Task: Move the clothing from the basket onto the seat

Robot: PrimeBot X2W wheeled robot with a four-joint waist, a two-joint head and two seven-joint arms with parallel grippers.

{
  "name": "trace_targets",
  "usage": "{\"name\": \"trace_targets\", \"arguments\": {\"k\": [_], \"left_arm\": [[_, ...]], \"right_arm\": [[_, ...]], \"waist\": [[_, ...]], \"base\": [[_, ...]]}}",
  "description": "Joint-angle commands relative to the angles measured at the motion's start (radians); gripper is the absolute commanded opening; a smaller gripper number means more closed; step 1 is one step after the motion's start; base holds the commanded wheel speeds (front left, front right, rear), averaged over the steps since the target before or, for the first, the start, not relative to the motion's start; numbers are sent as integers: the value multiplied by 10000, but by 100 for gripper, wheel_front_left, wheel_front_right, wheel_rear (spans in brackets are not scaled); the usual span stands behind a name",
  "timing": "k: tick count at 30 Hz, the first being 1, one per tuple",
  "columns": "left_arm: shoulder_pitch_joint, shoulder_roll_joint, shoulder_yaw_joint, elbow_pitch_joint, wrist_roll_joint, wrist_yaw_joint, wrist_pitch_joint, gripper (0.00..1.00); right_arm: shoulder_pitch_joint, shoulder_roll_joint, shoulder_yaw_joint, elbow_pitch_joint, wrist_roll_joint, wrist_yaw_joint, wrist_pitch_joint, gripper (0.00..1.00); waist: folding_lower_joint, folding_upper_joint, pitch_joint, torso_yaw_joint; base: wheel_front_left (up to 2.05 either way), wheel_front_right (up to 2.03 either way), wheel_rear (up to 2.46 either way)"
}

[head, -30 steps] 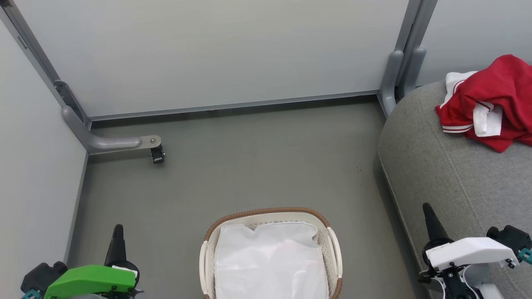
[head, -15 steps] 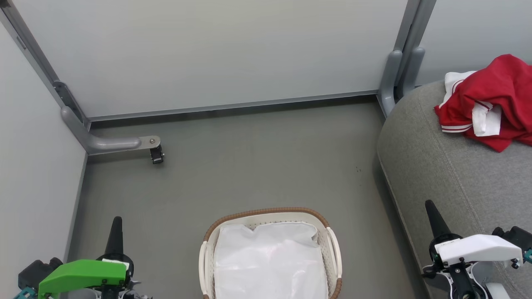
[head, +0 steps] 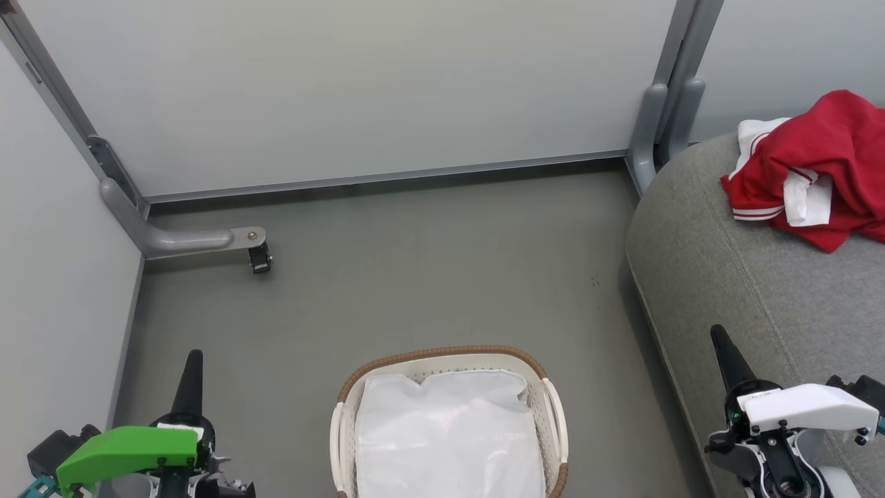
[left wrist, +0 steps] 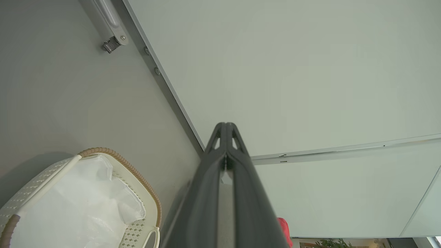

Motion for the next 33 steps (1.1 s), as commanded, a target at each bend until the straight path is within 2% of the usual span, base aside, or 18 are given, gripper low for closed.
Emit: {"name": "trace_targets", "arguments": {"k": [1,33], "left_arm": [[-269,12,90,-90,-207,-56,52,0],[-554,-91,440,-181,-2255,-292,681,0]], "right_arm": [[-118,-65,-52,-105,246,-4,75,0],[-213,-79,-373,-255,2524,-5,700,0]], "waist": [[0,0,0,-3],[0,0,-13,-62]], "base": [[0,0,0],[0,0,0]]}}
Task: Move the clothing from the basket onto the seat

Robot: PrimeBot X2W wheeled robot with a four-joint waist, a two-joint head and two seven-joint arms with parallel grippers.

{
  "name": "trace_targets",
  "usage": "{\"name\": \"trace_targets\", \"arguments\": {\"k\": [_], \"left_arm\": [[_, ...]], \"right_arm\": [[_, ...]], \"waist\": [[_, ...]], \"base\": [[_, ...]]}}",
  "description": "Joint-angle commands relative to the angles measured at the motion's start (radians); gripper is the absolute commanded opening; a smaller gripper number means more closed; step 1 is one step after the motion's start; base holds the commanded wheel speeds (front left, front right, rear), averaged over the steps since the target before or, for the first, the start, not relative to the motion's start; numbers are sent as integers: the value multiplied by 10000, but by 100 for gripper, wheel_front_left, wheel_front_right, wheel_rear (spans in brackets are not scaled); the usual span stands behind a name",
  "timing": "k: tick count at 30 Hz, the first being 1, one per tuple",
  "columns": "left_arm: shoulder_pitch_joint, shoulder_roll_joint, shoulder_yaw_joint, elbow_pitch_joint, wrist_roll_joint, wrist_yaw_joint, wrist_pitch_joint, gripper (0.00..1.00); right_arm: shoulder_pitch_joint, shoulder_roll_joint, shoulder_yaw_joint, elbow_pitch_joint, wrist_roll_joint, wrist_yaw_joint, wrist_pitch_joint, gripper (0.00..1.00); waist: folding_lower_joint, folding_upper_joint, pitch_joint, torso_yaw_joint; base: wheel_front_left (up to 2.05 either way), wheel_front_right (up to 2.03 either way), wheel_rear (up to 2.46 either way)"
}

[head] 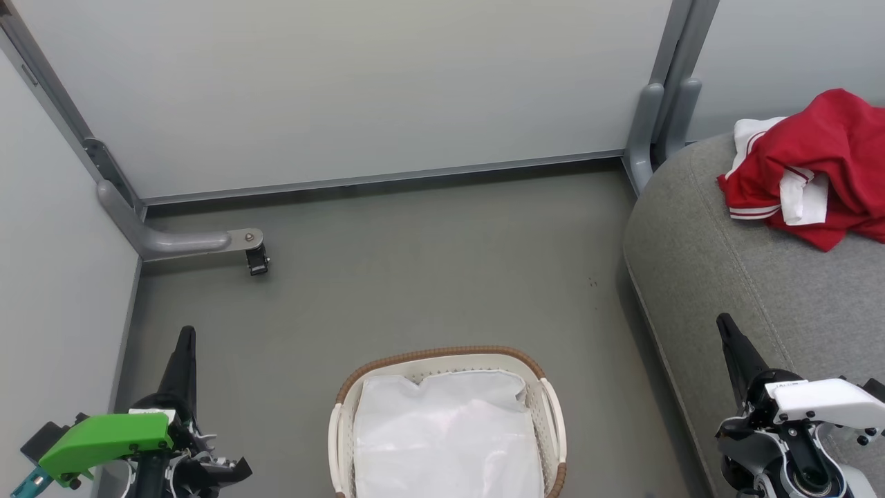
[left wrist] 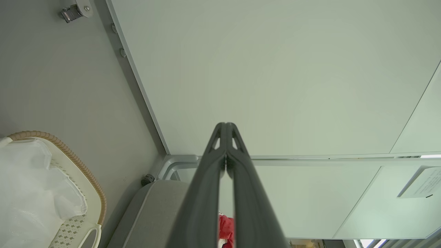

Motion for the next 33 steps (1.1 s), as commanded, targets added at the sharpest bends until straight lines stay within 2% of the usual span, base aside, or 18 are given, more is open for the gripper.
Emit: {"name": "trace_targets", "arguments": {"k": [1,33], "left_arm": [[-194,-14,71,-51,-195,-87,78,0],[-191,-19,89,-53,-366,-105,128,0]], "right_arm": [[-111,-66,-48,-60,204,-3,64,0],[-113,-60,-79,-74,392,-2,122,0]], "waist": [[0,0,-1,-3],[0,0,-2,-10]], "base": [[0,0,0],[0,0,0]]}}
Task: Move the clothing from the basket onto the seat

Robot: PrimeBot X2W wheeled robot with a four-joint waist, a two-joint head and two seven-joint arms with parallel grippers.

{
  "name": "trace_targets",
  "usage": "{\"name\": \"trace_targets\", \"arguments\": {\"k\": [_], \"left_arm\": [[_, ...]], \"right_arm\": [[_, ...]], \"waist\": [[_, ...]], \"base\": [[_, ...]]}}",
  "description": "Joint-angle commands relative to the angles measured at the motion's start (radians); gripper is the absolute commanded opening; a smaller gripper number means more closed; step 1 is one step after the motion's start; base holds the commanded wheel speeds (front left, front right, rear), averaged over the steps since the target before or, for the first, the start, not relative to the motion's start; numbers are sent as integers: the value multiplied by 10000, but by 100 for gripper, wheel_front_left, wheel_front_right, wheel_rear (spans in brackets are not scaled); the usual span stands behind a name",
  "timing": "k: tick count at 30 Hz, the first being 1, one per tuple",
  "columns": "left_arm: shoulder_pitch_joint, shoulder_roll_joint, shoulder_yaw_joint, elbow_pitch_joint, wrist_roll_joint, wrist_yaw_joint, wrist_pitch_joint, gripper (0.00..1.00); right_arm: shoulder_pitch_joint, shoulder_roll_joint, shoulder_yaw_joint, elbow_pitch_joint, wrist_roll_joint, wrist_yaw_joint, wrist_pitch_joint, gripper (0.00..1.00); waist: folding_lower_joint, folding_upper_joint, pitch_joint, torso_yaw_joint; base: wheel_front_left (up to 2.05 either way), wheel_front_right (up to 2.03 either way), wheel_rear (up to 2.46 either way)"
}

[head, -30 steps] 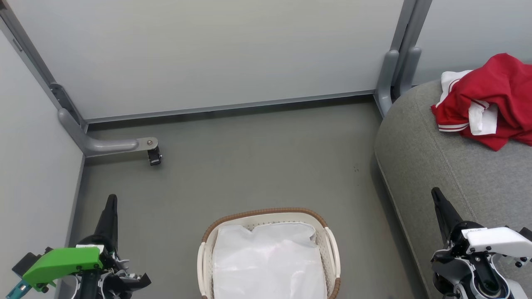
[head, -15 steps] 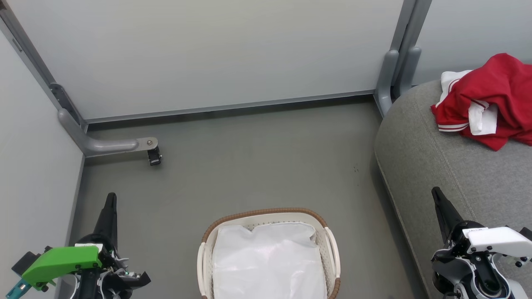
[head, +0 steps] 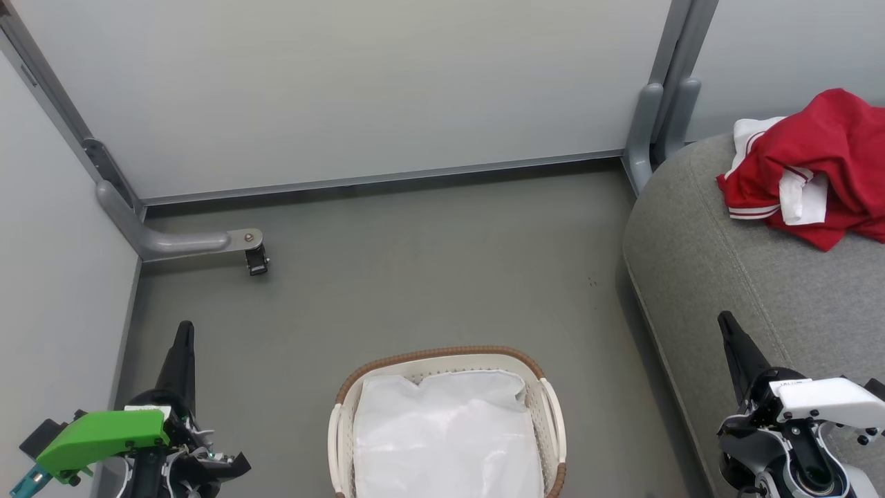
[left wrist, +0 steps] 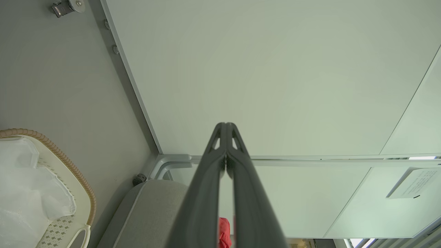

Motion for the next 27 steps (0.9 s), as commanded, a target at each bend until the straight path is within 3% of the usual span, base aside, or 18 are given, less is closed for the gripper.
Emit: {"name": "trace_targets", "arguments": {"k": [1,27], "left_arm": [[-105,-2,20,-22,-34,-67,32,0],[-104,-1,18,-22,-36,-68,31,0]], "right_arm": [[-81,-56,-24,-47,31,0,32,0],[-81,-52,-26,-45,26,0,35,0]], "waist": [[0,-1,0,1],[0,-1,0,1]], "base": [[0,0,0],[0,0,0]]}}
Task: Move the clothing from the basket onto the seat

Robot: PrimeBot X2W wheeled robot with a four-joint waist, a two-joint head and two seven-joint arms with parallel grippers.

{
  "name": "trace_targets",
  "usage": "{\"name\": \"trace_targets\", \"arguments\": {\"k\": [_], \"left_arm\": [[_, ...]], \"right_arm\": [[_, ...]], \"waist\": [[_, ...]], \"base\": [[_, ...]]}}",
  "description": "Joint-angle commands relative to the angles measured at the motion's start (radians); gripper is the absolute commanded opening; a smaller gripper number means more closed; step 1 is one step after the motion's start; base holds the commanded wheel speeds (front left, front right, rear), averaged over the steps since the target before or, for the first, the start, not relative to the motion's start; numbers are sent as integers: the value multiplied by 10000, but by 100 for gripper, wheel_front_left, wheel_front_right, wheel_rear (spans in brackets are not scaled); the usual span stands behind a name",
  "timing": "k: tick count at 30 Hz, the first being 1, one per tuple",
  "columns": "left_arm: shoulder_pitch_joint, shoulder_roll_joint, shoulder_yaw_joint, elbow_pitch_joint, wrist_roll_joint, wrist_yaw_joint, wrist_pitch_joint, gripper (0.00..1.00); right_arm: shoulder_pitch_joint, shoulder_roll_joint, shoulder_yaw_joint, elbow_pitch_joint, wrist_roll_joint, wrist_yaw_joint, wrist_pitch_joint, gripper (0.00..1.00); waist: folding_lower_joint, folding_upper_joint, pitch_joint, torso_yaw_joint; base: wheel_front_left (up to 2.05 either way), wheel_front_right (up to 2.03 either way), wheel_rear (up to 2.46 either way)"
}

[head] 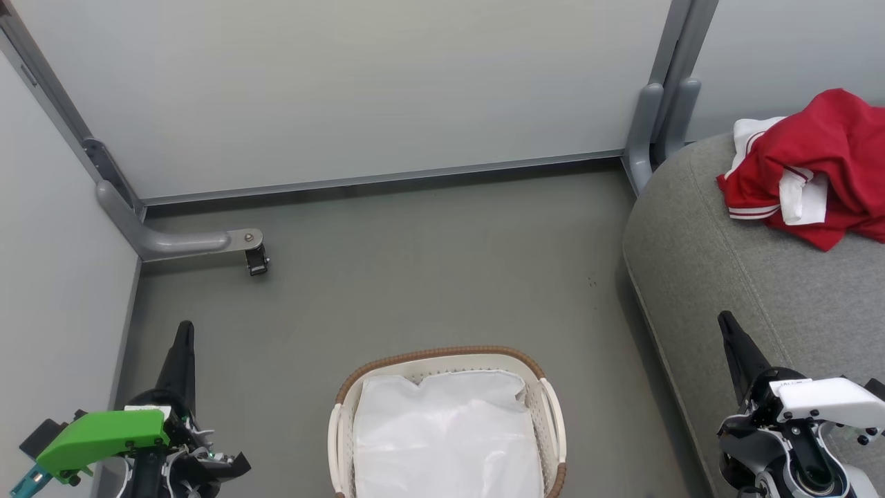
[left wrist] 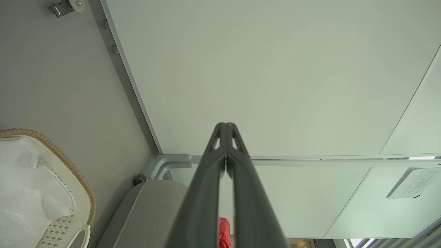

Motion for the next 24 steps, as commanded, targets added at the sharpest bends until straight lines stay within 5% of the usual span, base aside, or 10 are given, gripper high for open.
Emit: {"name": "trace_targets", "arguments": {"k": [1,24], "left_arm": [[-103,1,18,-20,-36,-68,31,0],[-103,1,18,-20,-35,-66,30,0]], "right_arm": [[-80,-52,-22,-43,26,0,33,0],[-80,-50,-24,-43,23,0,31,0]], "waist": [[0,0,0,0],[0,0,0,0]], "base": [[0,0,0],[0,0,0]]}}
